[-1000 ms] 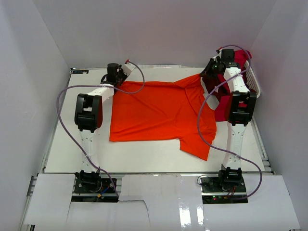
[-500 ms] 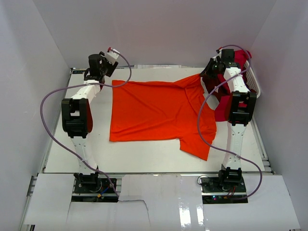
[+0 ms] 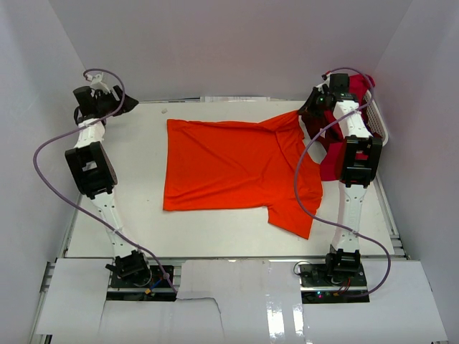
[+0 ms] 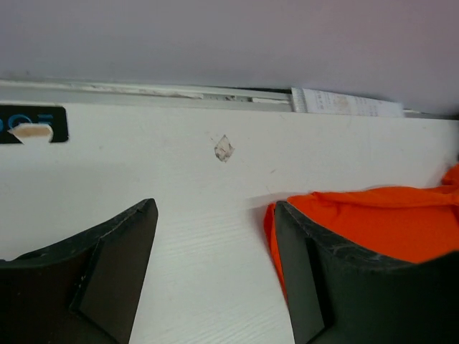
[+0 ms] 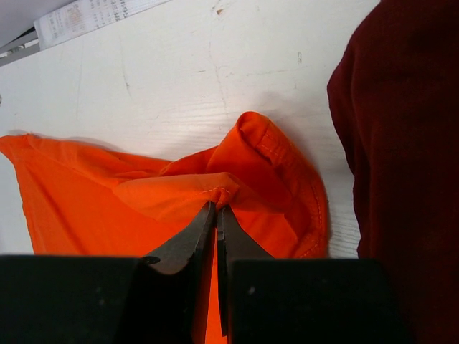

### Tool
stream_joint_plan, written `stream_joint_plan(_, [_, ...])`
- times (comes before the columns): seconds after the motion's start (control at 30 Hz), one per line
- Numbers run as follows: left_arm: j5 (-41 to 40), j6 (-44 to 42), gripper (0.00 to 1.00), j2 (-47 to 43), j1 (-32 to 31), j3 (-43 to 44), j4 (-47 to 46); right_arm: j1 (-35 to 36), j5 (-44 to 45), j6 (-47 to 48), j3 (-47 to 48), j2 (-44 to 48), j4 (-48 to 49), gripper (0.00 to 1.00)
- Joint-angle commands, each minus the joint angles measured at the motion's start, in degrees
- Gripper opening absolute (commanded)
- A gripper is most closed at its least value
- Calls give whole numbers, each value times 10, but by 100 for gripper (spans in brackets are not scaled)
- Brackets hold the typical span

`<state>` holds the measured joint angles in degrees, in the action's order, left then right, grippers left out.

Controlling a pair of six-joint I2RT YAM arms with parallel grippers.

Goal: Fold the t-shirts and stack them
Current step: Flatten out the tshirt, then grap the side of the flattened tshirt furthest away from the robot with both arms

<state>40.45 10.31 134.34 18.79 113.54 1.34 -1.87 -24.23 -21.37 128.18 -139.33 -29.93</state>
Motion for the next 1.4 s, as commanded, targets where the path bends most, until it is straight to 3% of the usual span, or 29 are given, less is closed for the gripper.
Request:
stream_joint_plan(0.0, [116, 115, 76, 30, -9, 56, 37, -2, -7, 11, -7, 16, 9, 8])
stream_joint_plan(0.07, [149, 144, 77, 72, -3, 110, 65, -2, -6, 12, -9, 18, 8, 8])
stream_joint_plan(0.1, [205, 160, 74, 84, 2, 120, 60, -2, -4, 12, -10, 20, 8, 8])
stream_joint_plan(0.17, [237, 187, 72, 102, 5, 118, 38, -2, -4, 13, -11, 20, 7, 8])
stream_joint_plan(0.33, [233, 190, 78, 99, 8, 98, 46, -2, -6, 13, -20, 26, 8, 8])
stream_joint_plan(1.37, [198, 152, 70, 199, -51, 166, 61, -2, -12, 18, -26, 28, 10, 8])
